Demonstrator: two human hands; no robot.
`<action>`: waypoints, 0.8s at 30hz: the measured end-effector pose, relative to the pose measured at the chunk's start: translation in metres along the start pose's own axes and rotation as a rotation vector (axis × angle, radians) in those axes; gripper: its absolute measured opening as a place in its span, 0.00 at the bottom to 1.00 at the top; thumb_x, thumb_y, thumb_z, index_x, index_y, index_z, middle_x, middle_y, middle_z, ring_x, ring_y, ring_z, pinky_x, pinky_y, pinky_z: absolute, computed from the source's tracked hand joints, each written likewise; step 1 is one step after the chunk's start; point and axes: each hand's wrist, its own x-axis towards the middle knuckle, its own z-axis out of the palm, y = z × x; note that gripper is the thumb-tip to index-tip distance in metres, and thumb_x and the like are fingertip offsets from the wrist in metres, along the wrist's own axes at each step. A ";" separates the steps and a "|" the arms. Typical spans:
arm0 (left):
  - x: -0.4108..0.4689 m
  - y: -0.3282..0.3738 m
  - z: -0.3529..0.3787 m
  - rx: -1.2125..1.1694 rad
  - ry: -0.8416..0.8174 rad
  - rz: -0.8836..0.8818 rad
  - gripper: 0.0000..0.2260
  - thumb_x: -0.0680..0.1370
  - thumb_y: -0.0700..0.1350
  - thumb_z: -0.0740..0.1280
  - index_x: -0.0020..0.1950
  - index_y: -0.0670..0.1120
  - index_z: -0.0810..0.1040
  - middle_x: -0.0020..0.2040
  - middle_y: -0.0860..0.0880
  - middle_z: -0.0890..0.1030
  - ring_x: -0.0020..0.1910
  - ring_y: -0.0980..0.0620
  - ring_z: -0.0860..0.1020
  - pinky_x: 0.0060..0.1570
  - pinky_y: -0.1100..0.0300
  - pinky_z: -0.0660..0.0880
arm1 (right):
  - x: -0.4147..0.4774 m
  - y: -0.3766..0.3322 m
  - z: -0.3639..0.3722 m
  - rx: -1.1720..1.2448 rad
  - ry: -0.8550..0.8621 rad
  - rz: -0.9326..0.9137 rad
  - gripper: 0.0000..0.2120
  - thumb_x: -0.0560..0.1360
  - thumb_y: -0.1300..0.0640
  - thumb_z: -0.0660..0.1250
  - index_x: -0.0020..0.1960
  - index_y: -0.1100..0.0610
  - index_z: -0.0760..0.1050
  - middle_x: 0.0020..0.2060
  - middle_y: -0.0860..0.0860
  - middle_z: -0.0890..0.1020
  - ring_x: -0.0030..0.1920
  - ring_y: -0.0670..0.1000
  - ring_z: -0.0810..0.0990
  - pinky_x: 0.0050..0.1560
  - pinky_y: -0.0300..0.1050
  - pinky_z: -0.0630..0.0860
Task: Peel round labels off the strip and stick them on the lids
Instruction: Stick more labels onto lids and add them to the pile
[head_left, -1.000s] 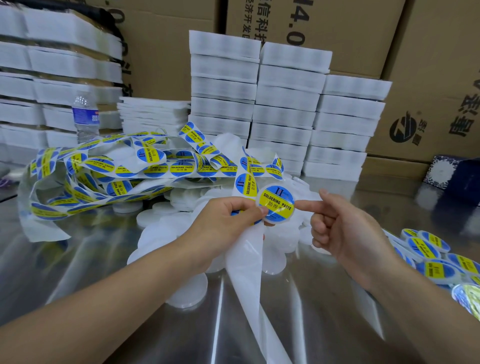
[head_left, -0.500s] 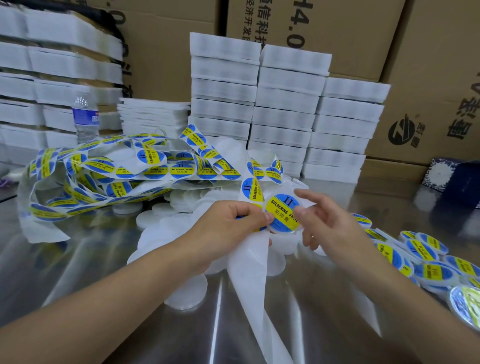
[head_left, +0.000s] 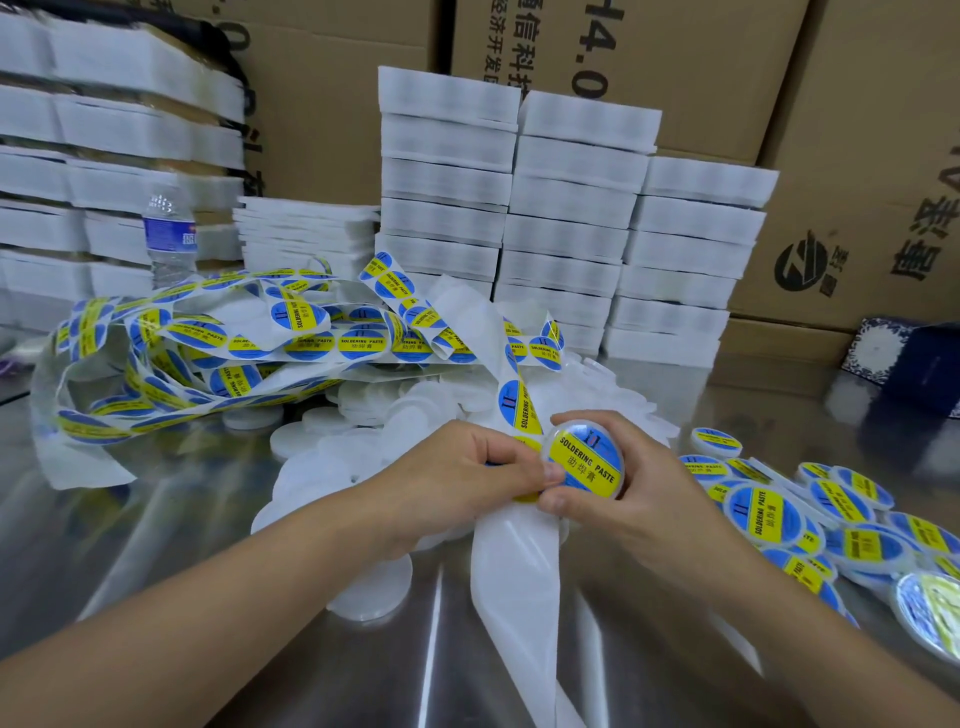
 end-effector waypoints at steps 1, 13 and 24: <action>0.000 0.000 0.000 -0.011 -0.003 -0.016 0.11 0.77 0.42 0.67 0.35 0.47 0.83 0.32 0.53 0.83 0.31 0.62 0.79 0.32 0.71 0.73 | 0.000 0.000 0.000 0.009 -0.004 0.004 0.25 0.56 0.42 0.75 0.52 0.43 0.75 0.39 0.39 0.82 0.39 0.39 0.80 0.38 0.30 0.74; 0.005 -0.005 -0.002 -0.041 0.007 -0.118 0.10 0.78 0.44 0.64 0.44 0.44 0.83 0.44 0.43 0.84 0.45 0.48 0.82 0.48 0.59 0.78 | 0.002 0.003 0.005 0.005 0.056 0.012 0.21 0.58 0.36 0.68 0.45 0.47 0.76 0.35 0.41 0.83 0.35 0.39 0.80 0.35 0.30 0.73; 0.007 -0.007 -0.009 -0.153 -0.134 -0.165 0.23 0.70 0.57 0.61 0.50 0.41 0.83 0.49 0.42 0.84 0.52 0.44 0.81 0.55 0.55 0.77 | 0.002 0.003 0.005 -0.133 0.148 0.052 0.28 0.56 0.31 0.66 0.35 0.56 0.71 0.25 0.44 0.73 0.25 0.41 0.69 0.26 0.30 0.65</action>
